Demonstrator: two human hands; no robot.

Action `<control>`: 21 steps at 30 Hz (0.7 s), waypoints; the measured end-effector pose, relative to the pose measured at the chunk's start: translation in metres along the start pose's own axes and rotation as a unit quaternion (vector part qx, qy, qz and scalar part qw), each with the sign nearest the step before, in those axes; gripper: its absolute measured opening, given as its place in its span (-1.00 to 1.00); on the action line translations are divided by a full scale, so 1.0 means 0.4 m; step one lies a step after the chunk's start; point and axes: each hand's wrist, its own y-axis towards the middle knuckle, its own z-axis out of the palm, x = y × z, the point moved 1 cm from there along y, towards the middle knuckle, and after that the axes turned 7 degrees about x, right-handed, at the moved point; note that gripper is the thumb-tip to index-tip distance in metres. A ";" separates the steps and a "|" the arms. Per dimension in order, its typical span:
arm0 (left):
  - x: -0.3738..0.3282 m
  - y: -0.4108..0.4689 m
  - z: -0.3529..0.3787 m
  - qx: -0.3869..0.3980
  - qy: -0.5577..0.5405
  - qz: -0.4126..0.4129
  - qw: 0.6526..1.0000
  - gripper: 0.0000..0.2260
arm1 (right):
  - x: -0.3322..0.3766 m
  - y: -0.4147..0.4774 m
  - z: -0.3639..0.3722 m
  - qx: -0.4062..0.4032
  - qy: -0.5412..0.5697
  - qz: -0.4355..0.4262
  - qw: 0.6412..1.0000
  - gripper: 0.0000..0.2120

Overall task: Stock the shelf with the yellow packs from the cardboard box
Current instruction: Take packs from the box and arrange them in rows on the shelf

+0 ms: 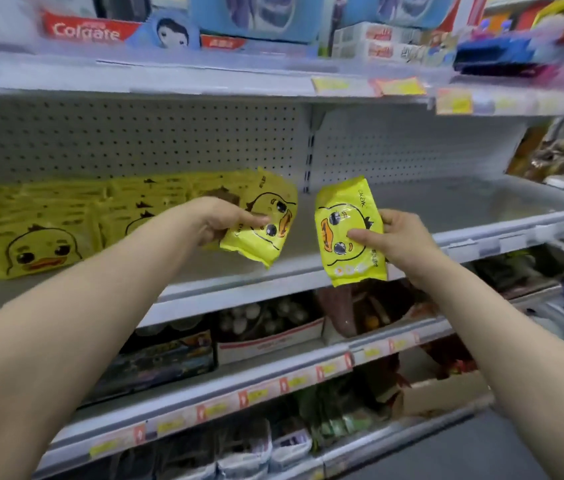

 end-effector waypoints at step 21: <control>-0.248 0.616 0.041 -0.030 0.382 0.114 0.917 -0.58 | -0.086 0.479 -0.289 0.058 -0.309 -0.001 0.949 -0.64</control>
